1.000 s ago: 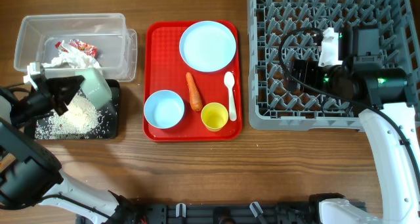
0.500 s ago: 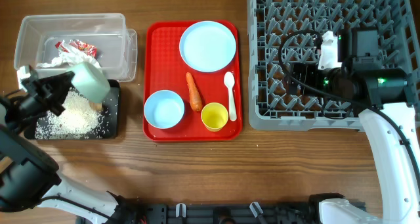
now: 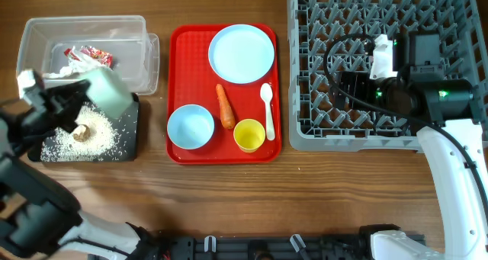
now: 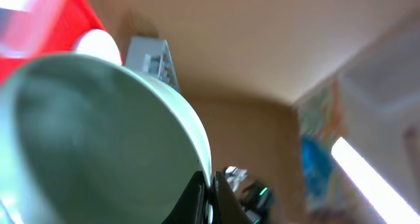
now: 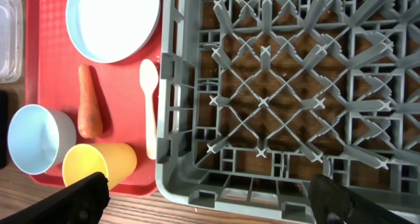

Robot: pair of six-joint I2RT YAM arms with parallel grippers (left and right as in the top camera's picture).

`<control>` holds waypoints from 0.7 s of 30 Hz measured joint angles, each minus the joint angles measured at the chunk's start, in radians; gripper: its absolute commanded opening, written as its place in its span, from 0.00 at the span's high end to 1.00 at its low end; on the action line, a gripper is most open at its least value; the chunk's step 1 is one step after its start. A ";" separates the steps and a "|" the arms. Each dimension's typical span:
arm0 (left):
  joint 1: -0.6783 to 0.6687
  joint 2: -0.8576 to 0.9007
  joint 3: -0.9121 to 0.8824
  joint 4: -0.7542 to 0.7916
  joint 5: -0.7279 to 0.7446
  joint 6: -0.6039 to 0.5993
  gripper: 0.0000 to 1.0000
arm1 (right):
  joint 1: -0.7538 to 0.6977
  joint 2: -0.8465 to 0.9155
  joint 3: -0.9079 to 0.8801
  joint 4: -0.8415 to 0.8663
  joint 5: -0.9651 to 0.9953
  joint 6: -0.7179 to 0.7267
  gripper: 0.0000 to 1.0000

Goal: Sort waste into correct bins and load items into the dishwasher rack
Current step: 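Tip the green bowl over the black tray to dump the food scraps, then return the empty green bowl to the red tray with the left gripper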

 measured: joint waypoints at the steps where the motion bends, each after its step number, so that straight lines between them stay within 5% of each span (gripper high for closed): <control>1: -0.053 -0.046 0.008 0.007 0.000 0.034 0.96 | 0.000 0.000 0.000 0.000 0.000 0.000 0.00; 7: -0.366 -0.184 0.052 0.315 -0.005 0.001 0.96 | 0.000 0.000 0.000 -0.005 0.000 0.000 0.00; 9: -0.446 -0.183 0.048 0.486 -0.038 -0.127 0.96 | 0.000 0.000 0.000 -0.005 0.000 0.000 0.00; 11: -0.546 -0.181 0.050 0.755 -0.191 -0.415 0.96 | 0.000 0.002 0.000 -0.006 0.000 0.000 0.00; 15: -0.833 -0.181 0.054 0.968 -0.816 -0.837 0.96 | 0.000 0.004 0.000 -0.018 0.000 0.000 0.00; 18: -1.082 -0.171 0.054 0.966 -1.348 -0.919 0.96 | 0.000 0.004 0.000 -0.021 0.000 0.000 0.00; 21: -1.252 -0.103 0.054 0.958 -1.643 -0.932 0.96 | 0.000 0.004 0.000 -0.021 0.000 0.000 0.00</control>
